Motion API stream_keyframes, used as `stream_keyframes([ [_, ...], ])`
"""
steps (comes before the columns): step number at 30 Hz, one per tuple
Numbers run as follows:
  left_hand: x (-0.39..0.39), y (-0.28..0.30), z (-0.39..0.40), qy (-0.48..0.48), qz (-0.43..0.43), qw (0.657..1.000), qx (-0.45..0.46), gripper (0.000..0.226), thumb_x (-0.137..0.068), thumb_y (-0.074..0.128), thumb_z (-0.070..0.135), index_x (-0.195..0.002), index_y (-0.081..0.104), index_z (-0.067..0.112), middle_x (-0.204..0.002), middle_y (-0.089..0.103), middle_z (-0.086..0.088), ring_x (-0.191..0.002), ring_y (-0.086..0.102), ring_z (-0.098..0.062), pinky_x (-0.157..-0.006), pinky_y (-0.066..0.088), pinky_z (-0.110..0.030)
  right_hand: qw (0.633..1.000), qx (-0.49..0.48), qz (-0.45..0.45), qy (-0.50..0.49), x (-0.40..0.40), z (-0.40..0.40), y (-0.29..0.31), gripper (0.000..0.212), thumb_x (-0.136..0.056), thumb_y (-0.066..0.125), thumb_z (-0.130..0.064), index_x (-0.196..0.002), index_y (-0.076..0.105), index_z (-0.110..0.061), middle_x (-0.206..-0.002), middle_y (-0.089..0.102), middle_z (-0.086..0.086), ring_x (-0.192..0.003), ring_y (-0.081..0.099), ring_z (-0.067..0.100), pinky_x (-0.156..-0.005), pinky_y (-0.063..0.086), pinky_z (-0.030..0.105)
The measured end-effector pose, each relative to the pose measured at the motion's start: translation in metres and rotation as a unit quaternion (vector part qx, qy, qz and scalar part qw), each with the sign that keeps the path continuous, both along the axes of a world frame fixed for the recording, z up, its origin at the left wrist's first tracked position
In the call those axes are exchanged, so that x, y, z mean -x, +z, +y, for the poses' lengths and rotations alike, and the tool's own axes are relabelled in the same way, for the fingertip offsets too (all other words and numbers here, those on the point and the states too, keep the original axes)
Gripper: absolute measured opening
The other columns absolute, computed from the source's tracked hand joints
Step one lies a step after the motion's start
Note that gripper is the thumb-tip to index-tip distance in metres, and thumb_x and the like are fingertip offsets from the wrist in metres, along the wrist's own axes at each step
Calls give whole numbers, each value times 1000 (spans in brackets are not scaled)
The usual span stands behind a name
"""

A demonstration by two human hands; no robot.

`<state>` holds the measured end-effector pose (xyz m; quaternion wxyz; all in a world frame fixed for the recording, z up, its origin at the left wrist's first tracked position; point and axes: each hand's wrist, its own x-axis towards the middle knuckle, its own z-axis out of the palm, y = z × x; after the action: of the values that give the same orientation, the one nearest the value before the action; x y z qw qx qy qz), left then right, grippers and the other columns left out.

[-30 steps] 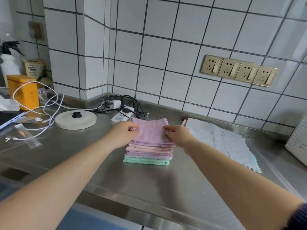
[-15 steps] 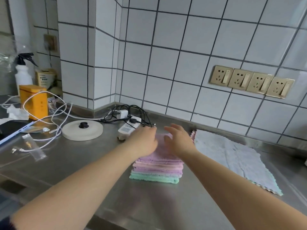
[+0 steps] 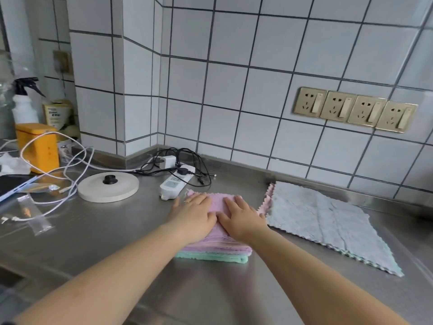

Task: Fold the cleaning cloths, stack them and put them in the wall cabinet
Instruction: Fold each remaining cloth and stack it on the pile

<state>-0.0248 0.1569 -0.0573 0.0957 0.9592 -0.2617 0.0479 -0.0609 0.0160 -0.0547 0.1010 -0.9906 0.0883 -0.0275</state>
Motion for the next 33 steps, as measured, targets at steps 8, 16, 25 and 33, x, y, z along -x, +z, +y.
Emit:
stream_keyframes([
  [8, 19, 39, -37, -119, -119, 984, -55, 36, -93, 36, 24, -128, 47, 24, -125, 55, 0, -114, 53, -25, -98, 38, -38, 995, -35, -52, -78, 51, -93, 4, 46, -96, 34, -48, -140, 37, -33, -147, 37, -3, -132, 40, 21, -109, 30, 42],
  [16, 34, 28, -143, -215, -114, 965, -94, 36, -94, 39, 30, -126, 53, 25, -127, 56, -5, -116, 52, -29, -94, 43, -38, 989, 21, -31, -143, 115, -196, -16, 35, -93, 43, -30, -126, 54, -34, -137, 48, -7, -122, 50, 20, -105, 35, 35],
  [25, 31, -17, -214, -226, -23, 972, -61, 37, -90, 48, 40, -124, 51, 25, -127, 51, -1, -121, 47, -26, -95, 45, -42, 986, 15, -82, -148, 135, -245, -27, 28, -90, 55, -39, -115, 63, -31, -124, 56, -9, -110, 57, 15, -88, 46, 29],
  [33, 13, -27, -225, -204, -23, 978, 22, 25, -95, 42, 25, -108, 63, 25, -114, 61, 3, -110, 54, -20, -88, 47, -37, 984, 42, -101, -140, 132, -259, -29, 27, -96, 42, -33, -107, 66, -29, -111, 65, -5, -103, 58, 20, -81, 48, 31],
])
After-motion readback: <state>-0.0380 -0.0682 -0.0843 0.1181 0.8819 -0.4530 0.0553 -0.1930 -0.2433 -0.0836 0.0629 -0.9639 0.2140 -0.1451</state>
